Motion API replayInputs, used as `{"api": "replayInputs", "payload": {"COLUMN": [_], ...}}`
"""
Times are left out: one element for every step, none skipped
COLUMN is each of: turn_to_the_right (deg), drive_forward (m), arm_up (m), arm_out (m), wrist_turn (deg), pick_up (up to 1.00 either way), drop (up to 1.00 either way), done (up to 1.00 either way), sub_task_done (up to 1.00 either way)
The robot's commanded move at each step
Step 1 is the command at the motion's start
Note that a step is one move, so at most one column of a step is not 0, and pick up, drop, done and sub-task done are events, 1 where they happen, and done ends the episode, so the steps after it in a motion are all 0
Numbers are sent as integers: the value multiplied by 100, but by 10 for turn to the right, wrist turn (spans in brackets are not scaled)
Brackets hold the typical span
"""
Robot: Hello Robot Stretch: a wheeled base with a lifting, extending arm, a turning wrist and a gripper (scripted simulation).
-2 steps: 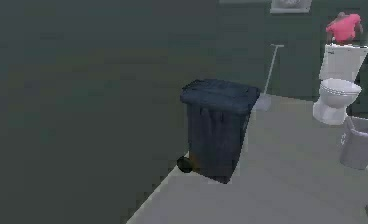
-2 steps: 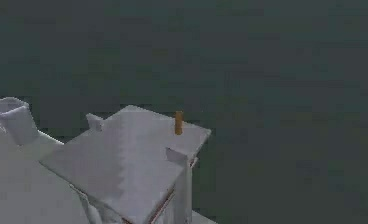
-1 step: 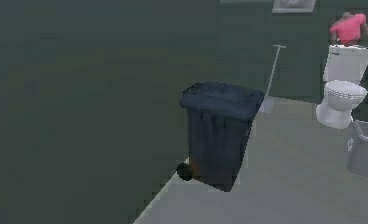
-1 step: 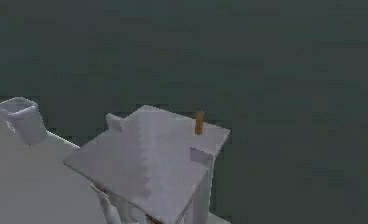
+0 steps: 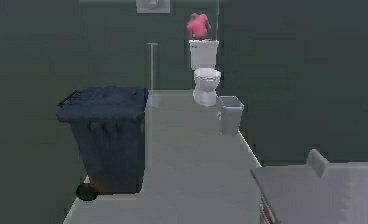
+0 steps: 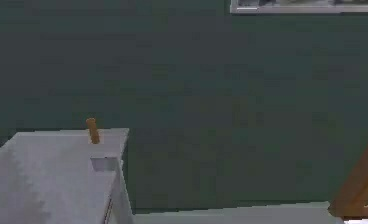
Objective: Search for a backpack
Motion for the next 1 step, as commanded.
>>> {"api": "replayInputs", "payload": {"turn_to_the_right": [0], "drive_forward": [90], "arm_up": [0], "arm_out": [0], "wrist_turn": [0], "pick_up": [0], "drop": [0], "done": [0], "sub_task_done": [0]}}
